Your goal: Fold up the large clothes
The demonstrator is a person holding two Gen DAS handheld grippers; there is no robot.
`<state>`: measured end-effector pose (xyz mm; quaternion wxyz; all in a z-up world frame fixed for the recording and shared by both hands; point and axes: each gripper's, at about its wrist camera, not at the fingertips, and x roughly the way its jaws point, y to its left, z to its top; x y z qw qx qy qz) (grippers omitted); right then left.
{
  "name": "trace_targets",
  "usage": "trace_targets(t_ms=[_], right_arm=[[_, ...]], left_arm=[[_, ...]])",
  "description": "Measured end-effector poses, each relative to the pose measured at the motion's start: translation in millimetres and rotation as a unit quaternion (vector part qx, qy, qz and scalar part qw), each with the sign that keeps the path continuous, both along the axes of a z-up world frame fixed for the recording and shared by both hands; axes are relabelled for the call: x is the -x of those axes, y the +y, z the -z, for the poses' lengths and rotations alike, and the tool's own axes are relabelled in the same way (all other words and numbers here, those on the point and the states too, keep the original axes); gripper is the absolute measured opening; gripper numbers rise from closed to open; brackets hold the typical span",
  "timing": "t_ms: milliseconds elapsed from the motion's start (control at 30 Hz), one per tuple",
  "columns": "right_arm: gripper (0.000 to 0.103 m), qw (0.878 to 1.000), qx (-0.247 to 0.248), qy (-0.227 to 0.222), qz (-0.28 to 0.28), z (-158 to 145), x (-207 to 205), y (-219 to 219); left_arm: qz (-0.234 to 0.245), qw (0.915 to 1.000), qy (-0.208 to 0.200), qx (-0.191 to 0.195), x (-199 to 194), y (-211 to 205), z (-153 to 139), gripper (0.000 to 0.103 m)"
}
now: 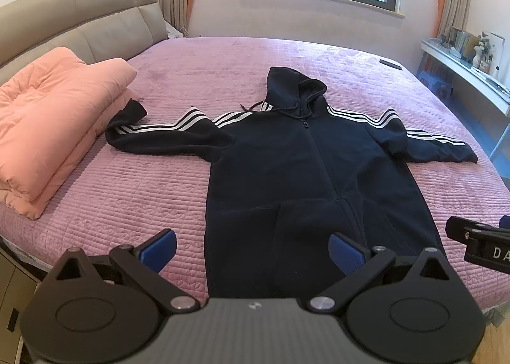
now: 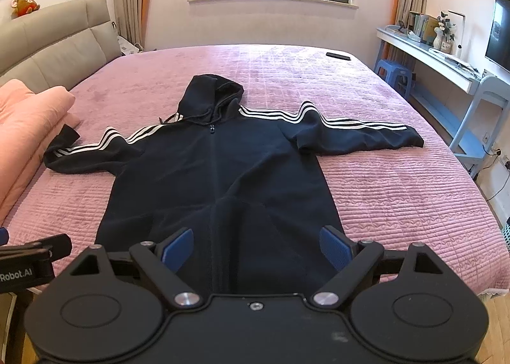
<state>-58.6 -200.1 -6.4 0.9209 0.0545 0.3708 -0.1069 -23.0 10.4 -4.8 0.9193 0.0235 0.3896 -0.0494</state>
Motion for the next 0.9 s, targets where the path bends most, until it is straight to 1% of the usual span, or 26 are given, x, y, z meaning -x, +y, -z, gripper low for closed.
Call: trace_targets(t_ms=[300,400,500,567,667,733,800,900], right_arm=[[0.102,1.000,0.005,0.002,0.004,4.6,-9.7,-4.3],[0.102,1.000,0.009,0.006,0.013,13.5,-22.4,-12.0],[0.102,0.999,0.003,0.031,0.021,25.8,-41.6,-22.3],[0.102,0.999,-0.004,0.039,0.021,30.1,-51.5,-27.3],[0.102,0.999,0.001,0.041,0.018,36.5,-60.0,-31.1],[0.102,0.999,-0.010,0.038,0.017,42.2,-66.1,-39.2],[0.102,0.999,-0.027,0.022,0.027,47.4,-72.0,-52.9],[0.102,0.999,-0.038,-0.006,0.036,60.5,-90.6,-75.7]], left_arm=[[0.000,1.0000,0.003,-0.001,-10.9,-3.1,2.9,0.103],[-0.003,1.0000,0.002,-0.005,-25.2,-6.4,8.1,0.103],[-0.009,0.9999,0.007,-0.010,-44.8,-13.0,15.1,0.103],[-0.003,0.9999,0.013,-0.007,-56.0,-17.8,17.6,0.103],[0.008,0.9998,0.014,-0.010,-68.9,-27.3,22.4,0.103],[0.018,0.9997,0.014,-0.012,-79.4,-34.6,26.9,0.103],[0.023,0.9996,0.012,-0.013,-92.5,-42.2,30.8,0.103],[0.033,0.9994,-0.009,-0.001,-120.9,-52.7,40.8,0.103]])
